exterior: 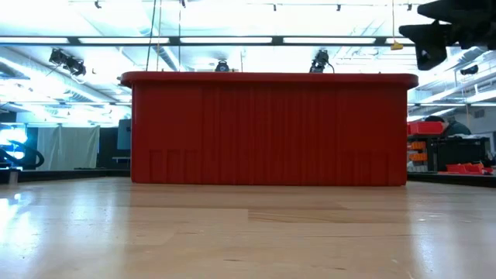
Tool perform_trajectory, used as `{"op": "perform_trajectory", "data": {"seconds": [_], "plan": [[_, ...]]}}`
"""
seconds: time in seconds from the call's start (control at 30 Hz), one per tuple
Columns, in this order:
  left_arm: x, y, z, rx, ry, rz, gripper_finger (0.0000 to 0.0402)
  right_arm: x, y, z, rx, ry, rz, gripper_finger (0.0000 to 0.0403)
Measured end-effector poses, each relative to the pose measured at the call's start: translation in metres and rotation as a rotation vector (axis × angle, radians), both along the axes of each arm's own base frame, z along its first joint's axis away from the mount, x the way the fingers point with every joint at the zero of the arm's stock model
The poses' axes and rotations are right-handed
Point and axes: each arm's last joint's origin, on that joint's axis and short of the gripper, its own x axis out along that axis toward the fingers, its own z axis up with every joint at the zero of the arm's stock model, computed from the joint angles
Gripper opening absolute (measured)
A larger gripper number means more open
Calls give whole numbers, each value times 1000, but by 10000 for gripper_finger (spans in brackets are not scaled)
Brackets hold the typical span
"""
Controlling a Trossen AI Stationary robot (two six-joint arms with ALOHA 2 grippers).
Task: Pick and place slides into bin
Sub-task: Return to Home Position
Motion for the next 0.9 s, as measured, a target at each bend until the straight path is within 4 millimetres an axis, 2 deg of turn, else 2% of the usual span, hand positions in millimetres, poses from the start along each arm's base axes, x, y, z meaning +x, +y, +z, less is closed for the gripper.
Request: {"op": "perform_trajectory", "data": {"seconds": [0.13, 0.33, 0.47, 0.77, 0.9], "plan": [[0, 0, 0, -27, -4, 5, 36, -3, 0, -9, 12, -71, 5, 206], [0, 0, 2, -78, -32, 13, 30, 6, 2, -29, 18, -144, 33, 206], [-8, 3, 1, -84, -18, 16, 35, 8, 3, -38, 3, -174, 35, 206], [-66, 26, -8, -177, 68, 71, 42, 9, 3, -35, -13, -158, 31, 206], [-77, 32, -15, -167, 108, 161, 36, 8, 3, -34, 22, -159, 32, 206]]}}
